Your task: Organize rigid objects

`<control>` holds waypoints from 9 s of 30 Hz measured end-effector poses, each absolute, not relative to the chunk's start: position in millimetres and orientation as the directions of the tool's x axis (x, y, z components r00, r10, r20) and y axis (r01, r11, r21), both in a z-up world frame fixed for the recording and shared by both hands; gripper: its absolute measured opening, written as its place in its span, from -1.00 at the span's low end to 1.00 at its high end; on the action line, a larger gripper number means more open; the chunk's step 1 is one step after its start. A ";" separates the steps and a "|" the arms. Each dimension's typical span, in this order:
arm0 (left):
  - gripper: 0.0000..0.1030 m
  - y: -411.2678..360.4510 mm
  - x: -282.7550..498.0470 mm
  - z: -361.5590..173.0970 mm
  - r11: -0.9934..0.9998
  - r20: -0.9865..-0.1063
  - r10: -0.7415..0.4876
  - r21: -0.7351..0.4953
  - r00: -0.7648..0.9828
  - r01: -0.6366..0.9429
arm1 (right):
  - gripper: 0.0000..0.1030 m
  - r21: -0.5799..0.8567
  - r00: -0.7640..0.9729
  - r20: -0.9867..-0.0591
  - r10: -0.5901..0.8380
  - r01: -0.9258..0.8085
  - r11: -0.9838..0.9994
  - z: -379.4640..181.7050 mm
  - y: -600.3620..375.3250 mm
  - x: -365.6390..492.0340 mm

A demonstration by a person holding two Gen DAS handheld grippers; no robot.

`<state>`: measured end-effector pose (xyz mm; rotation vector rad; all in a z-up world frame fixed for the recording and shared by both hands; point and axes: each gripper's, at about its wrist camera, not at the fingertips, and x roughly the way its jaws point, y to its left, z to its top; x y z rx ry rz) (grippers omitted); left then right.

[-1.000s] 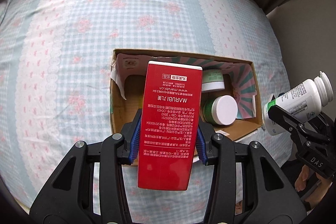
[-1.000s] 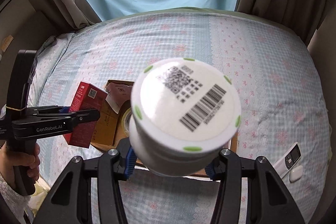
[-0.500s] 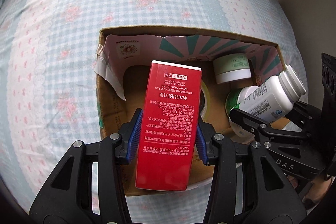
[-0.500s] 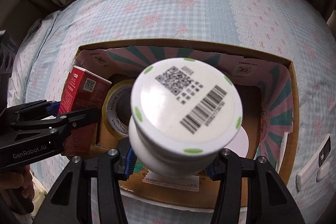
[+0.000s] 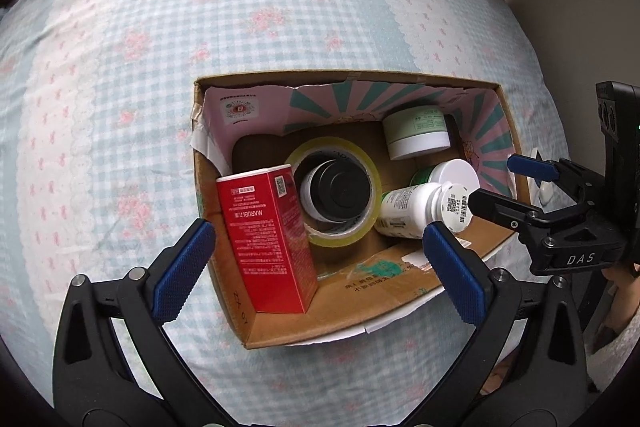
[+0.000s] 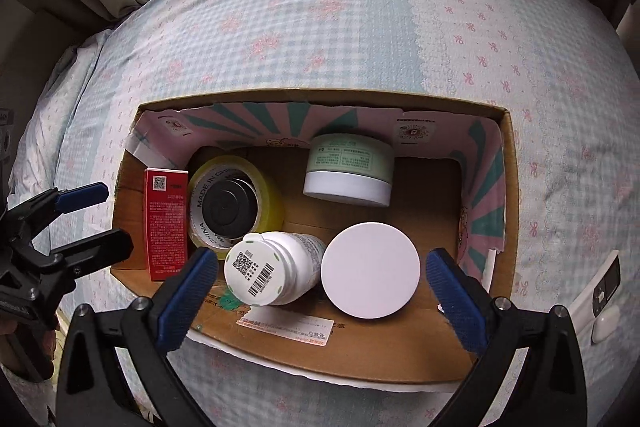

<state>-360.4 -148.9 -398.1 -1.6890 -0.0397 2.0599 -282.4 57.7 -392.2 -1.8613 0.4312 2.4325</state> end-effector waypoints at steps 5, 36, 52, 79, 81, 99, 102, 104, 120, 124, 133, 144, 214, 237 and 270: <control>1.00 -153.2 -357.8 -388.2 -0.893 -0.922 0.359 -0.293 -0.145 -0.341 | 1.00 0.180 -0.283 -0.953 -0.113 -0.221 -0.958 -382.5 61.5 -278.3; 1.00 -168.2 -255.3 -180.9 -0.923 -0.816 0.350 -0.215 -0.460 -0.319 | 1.00 0.035 -0.545 -0.832 0.106 -0.242 -0.970 -184.6 34.2 -162.6; 1.00 9.3 -211.4 -140.3 -0.788 -0.787 0.470 -0.171 -0.399 -0.592 | 1.00 -0.047 -0.565 -0.760 0.320 -0.444 -0.895 -138.3 165.3 -42.1; 0.92 355.7 -169.8 -444.0 -0.380 -0.983 0.103 -0.177 0.149 -0.908 | 0.99 -0.061 -0.414 -0.886 0.209 -0.343 -0.937 -412.1 333.0 -6.6; 0.92 360.2 -169.1 -460.8 -0.367 -0.982 0.085 -0.186 0.166 -0.912 | 0.93 -0.071 -0.413 -0.888 0.205 -0.315 -0.946 -431.7 334.2 -9.5; 0.45 387.3 -140.8 -487.9 -0.262 -0.996 -0.016 -0.075 0.082 -0.962 | 0.35 -0.104 -0.413 -0.892 0.182 -0.206 -0.973 -490.6 335.2 -26.4; 0.12 387.9 -138.1 -483.4 -0.250 -0.995 0.006 -0.094 0.095 -0.964 | 0.08 -0.088 -0.397 -0.902 0.168 -0.212 -0.973 -490.0 339.1 -28.7; 0.09 386.3 -139.6 -481.3 -0.264 -0.994 0.015 -0.104 0.104 -0.959 | 0.08 -0.082 -0.392 -0.905 0.168 -0.227 -0.971 -488.5 340.7 -28.9; 0.08 370.5 -151.4 -451.2 -0.409 -0.981 0.116 -0.188 0.153 -0.893 | 0.08 -0.079 -0.400 -0.898 0.183 -0.263 -0.962 -472.8 346.1 -24.5; 0.07 361.2 -158.8 -432.8 -0.459 -0.975 0.154 -0.214 0.160 -0.862 | 0.08 -0.071 -0.410 -0.892 0.193 -0.295 -0.953 -459.1 350.5 -27.1; 0.06 311.9 -192.4 -364.9 -0.554 -0.960 0.262 -0.231 0.095 -0.800 | 0.08 -0.057 -0.444 -0.873 0.201 -0.316 -0.947 -406.0 343.2 -31.2; 0.06 198.9 -240.3 -263.1 -0.671 -0.906 0.422 -0.281 -0.041 -0.686 | 0.08 -0.041 -0.555 -0.814 0.171 -0.238 -0.970 -268.6 269.8 -61.8; 1.00 -57.9 -324.3 -398.3 -0.732 -0.934 0.356 -0.261 -0.027 -0.629 | 1.00 0.209 -0.366 -0.930 -0.029 -0.464 -0.861 -384.6 102.6 -265.9; 1.00 -118.4 -248.3 -224.1 -0.868 -0.870 0.359 -0.179 -0.337 -0.463 | 1.00 0.123 -0.497 -0.866 0.061 -0.329 -0.936 -220.0 65.8 -208.6; 1.00 -54.1 -110.6 -48.6 -0.941 -0.606 0.324 -0.129 -0.727 -0.312 | 1.00 -0.022 -0.733 -0.607 0.309 -0.373 -0.928 -31.8 96.1 -33.6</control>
